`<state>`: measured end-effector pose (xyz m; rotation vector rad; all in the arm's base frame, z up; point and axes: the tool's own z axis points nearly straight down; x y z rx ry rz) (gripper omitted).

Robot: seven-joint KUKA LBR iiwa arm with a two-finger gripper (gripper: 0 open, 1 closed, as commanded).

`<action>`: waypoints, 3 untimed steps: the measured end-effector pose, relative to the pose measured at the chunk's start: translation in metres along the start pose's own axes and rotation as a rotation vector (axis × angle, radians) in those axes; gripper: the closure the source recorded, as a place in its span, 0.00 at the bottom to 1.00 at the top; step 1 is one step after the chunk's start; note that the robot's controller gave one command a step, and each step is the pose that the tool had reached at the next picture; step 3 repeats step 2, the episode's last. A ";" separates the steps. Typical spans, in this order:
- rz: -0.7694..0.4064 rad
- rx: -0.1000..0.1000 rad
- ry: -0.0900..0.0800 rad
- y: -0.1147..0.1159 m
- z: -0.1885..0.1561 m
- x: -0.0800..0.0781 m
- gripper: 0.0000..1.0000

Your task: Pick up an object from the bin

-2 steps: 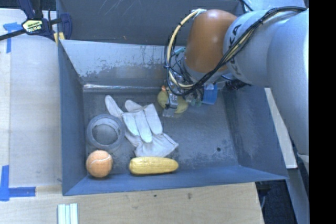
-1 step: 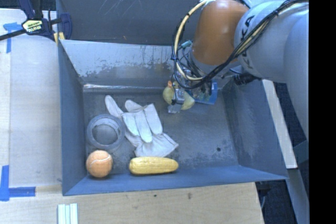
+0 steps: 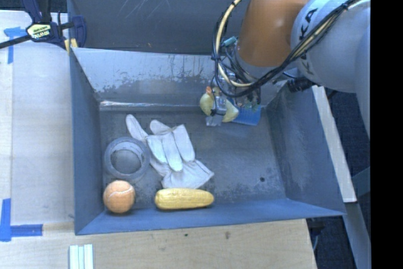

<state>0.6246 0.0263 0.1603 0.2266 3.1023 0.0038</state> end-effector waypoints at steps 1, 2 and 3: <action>0.011 0.003 0.019 -0.003 -0.027 0.003 1.00; 0.021 0.001 0.009 0.014 -0.096 0.008 1.00; 0.021 0.001 0.009 0.014 -0.096 0.008 1.00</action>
Offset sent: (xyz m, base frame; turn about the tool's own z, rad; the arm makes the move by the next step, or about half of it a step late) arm -0.0196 0.0424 0.1841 0.0336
